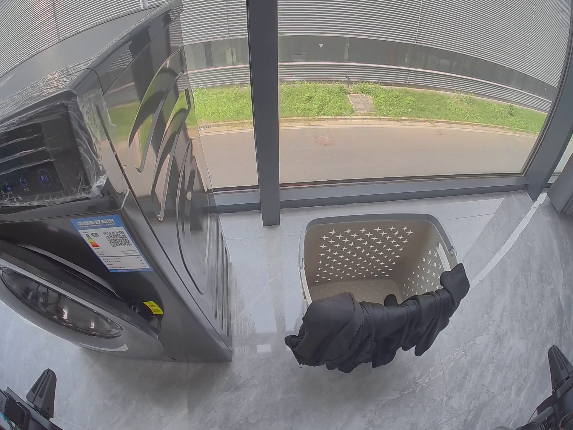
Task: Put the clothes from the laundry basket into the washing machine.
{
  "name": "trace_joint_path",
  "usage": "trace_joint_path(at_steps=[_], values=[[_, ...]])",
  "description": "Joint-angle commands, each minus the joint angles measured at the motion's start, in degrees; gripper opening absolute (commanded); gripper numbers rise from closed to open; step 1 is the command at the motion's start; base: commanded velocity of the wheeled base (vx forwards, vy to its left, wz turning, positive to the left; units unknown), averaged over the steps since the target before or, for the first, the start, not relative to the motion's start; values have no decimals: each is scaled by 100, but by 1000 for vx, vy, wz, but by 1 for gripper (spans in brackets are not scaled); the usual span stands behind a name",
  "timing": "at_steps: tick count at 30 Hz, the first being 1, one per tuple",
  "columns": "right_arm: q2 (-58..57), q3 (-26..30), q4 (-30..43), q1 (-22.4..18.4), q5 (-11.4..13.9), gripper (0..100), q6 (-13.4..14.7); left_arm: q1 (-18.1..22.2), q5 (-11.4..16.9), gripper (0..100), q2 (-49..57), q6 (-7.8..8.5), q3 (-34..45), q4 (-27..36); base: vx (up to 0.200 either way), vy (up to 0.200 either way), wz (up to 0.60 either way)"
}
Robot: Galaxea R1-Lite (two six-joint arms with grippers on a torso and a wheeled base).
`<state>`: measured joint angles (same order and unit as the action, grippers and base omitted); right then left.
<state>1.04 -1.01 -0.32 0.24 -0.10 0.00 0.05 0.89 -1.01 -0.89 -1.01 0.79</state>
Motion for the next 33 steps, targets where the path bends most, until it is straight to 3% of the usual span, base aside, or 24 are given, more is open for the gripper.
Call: trace_joint_path(at_steps=[1, 33], values=[[-104, 101, -3, 2, 1, 0, 0, -5, -1, 0, 75, -25, 66, 0, 0, 200, 0], [-104, 101, -3, 2, 1, 0, 0, -5, 16, 0, 84, 36, 57, 9, 0, 200, 0]])
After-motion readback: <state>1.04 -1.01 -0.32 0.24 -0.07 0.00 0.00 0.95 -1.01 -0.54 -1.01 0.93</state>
